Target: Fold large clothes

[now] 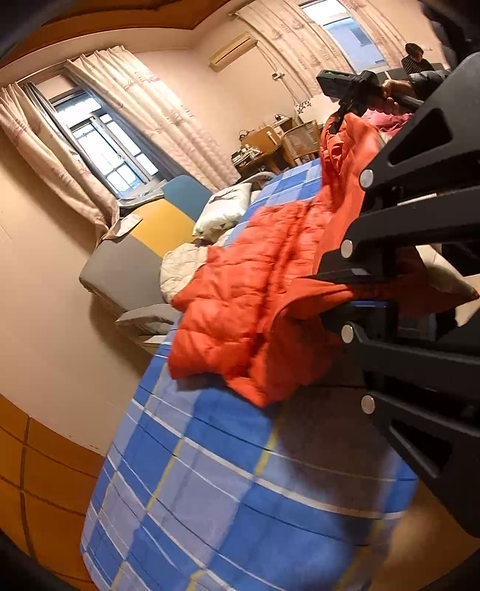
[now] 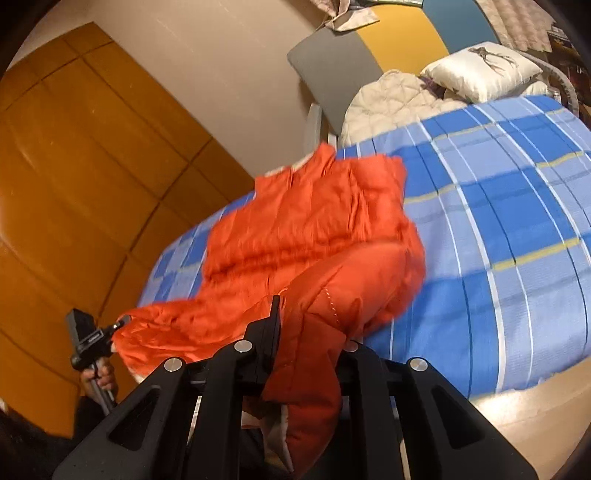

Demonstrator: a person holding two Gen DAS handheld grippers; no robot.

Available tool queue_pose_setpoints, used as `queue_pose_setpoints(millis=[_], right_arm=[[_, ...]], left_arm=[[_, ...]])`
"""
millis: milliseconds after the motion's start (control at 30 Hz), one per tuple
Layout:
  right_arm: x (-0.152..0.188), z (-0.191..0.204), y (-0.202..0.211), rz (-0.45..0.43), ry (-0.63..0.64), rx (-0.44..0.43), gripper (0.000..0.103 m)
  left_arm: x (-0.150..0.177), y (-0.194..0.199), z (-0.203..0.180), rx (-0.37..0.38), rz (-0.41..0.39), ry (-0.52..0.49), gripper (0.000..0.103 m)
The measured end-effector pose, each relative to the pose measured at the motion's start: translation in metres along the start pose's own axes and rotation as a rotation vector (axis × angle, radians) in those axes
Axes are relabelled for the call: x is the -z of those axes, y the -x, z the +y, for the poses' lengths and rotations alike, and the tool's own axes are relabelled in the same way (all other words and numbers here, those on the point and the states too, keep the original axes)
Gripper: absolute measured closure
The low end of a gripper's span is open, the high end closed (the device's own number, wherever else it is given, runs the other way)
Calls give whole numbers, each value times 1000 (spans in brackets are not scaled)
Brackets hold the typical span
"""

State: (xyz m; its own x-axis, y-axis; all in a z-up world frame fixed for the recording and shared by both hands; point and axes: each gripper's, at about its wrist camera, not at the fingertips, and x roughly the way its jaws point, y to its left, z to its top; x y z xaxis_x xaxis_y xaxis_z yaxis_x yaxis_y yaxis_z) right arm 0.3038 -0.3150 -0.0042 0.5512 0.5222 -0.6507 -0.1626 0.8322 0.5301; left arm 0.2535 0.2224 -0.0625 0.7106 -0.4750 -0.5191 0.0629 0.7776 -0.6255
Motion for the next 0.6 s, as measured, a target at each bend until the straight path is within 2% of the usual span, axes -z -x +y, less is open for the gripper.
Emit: queue_pose_setpoints(millis=[167, 267, 400, 533, 600], right_arm=[[-42, -8, -34, 1, -22, 28, 89], [-66, -19, -59, 10, -66, 48, 89], [-85, -30, -86, 35, -101, 92, 89], [-100, -40, -114, 63, -127, 127, 89], [-106, -46, -125, 69, -148, 137, 84]], left_arm=[[-39, -34, -6, -24, 4, -6, 97], [-62, -60, -3, -34, 24, 24, 97], [-85, -97, 5, -64, 59, 63, 96], [-100, -129, 14, -127, 92, 87, 93], [-106, -143, 19, -148, 108, 105, 91]])
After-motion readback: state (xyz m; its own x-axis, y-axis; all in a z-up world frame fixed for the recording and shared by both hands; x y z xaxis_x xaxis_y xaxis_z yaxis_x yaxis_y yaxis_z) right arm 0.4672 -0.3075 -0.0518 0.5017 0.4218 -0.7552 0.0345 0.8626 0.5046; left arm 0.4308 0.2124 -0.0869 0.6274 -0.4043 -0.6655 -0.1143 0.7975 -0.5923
